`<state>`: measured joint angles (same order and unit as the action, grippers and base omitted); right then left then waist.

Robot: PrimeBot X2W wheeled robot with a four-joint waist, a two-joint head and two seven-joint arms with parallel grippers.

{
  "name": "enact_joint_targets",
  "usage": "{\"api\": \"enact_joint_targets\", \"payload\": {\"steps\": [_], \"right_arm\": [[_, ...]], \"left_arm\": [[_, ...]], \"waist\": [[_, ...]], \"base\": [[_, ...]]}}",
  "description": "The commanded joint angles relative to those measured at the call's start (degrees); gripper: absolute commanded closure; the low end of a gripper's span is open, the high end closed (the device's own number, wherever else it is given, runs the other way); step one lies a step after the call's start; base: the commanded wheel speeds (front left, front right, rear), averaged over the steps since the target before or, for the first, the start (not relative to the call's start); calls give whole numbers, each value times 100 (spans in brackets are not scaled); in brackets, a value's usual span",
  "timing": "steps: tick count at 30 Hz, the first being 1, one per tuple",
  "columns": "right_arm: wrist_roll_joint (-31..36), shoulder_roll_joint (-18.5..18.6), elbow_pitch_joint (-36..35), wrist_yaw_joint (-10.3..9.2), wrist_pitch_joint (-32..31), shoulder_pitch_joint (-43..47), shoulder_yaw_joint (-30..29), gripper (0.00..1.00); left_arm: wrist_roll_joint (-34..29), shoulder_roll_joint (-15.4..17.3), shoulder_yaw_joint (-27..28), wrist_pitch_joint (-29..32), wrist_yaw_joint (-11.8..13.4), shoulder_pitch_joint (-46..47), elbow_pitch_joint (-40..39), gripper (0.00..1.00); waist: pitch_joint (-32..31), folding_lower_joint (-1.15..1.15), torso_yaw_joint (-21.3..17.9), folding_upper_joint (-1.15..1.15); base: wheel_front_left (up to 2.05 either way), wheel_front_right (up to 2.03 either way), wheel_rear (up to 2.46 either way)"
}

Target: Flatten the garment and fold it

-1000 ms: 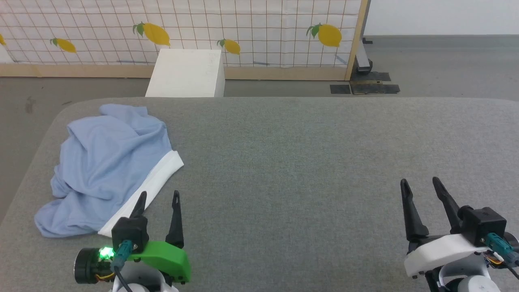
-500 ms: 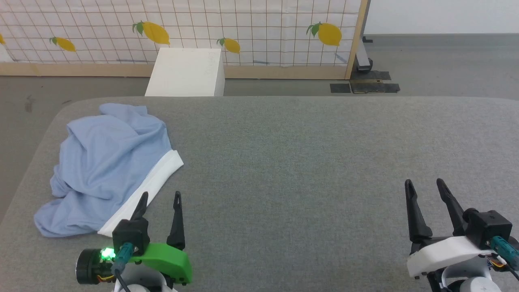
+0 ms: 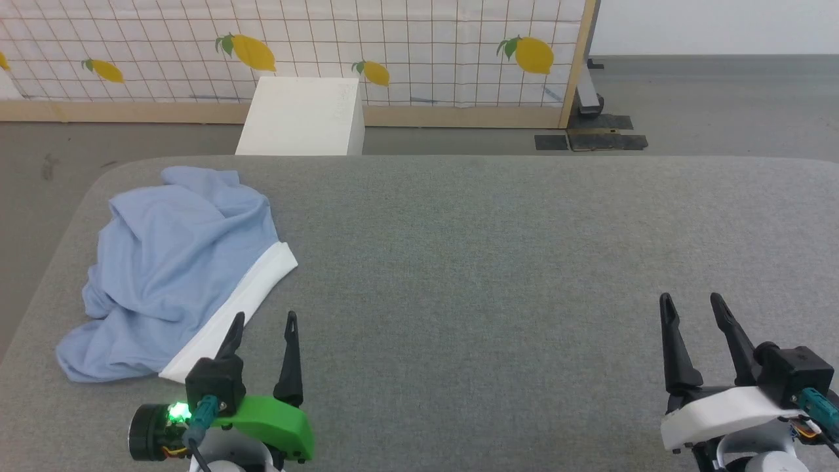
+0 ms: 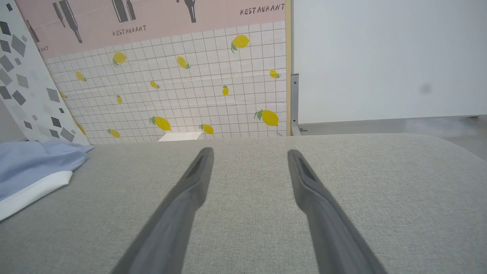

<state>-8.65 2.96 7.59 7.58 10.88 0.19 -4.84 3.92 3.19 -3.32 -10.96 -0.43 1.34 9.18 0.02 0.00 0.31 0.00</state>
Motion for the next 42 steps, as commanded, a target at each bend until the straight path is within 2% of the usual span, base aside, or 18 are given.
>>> {"api": "enact_joint_targets", "payload": {"steps": [1,18,24,32,42], "right_arm": [[-62,-6,29,-7,65,93,-18,0],[-205,-8,108,-8,266,30,-57,0],[-221,-8,181,-8,337,13,-44,0],[-219,-8,262,-9,412,-68,78,0],[-205,-8,308,-9,412,-66,208,0]], "left_arm": [[66,-24,-16,-59,-13,108,41,0],[146,-28,-6,-259,-46,189,164,0],[229,-30,-11,-329,-30,222,249,0],[267,-31,54,-404,15,240,280,0],[255,-31,155,-404,5,182,280,0]], "waist": [[1,0,1,0],[4,0,29,0],[37,0,173,0],[60,0,683,0],[0,0,1582,0]], "base": [[0,0,0],[0,0,0],[0,0,0],[0,0,0],[0,0,0]]}}
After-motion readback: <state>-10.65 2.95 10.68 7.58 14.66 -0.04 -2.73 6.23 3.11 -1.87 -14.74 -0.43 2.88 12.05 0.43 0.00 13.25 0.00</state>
